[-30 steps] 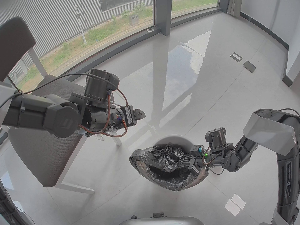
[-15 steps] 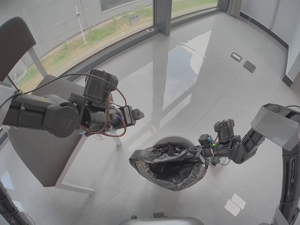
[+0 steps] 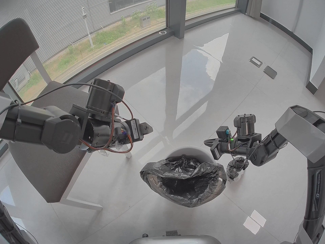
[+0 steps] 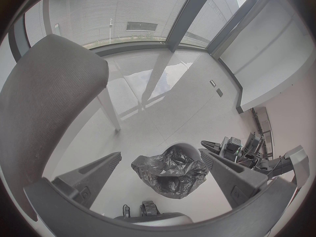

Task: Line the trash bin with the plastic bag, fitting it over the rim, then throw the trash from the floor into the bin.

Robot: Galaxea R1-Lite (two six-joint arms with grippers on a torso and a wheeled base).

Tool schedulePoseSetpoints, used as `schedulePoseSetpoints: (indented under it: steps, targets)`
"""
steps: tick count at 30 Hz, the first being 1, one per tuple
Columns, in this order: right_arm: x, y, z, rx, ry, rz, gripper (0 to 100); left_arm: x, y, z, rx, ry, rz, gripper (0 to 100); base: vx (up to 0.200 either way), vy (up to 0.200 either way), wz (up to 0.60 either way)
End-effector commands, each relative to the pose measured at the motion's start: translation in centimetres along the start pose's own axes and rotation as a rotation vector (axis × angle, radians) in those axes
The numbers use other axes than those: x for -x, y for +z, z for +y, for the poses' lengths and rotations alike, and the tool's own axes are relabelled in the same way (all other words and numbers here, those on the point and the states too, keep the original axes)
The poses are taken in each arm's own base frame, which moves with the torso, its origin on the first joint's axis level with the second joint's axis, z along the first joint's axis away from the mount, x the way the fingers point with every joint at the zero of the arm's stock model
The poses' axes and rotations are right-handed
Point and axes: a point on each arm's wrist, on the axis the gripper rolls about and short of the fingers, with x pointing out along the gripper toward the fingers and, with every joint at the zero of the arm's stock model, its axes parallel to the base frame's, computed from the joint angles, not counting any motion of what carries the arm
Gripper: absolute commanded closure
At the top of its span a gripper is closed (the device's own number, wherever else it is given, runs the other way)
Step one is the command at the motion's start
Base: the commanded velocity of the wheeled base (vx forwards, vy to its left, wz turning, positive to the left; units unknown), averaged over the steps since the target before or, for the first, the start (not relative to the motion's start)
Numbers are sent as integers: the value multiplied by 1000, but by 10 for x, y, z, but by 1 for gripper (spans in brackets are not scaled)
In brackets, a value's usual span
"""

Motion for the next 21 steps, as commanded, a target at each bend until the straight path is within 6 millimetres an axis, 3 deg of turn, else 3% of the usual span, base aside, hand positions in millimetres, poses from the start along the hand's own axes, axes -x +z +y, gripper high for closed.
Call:
schedulePoseSetpoints:
  steps: [1, 2, 6, 14, 21]
  targets:
    - [0, -2, 21, 15, 48, 20, 100, 5, -1, 2, 9, 0, -2, 0, 0, 0, 0]
    - [0, -3, 25, 18, 56, 24, 0, 5, -1, 2, 11, 2, -3, 0, 0, 0, 0]
    - [5, -6, 42, 14, 99, 52, 0, 6, -1, 2, 13, 1, -6, 0, 0, 0, 0]
    - [17, -20, 53, 52, 130, 108, 0, 5, -1, 2, 14, 1, -4, 0, 0, 0, 0]
    - [9, -42, 57, 73, 154, 162, 0, 6, -1, 2, 12, 0, -5, 0, 0, 0, 0]
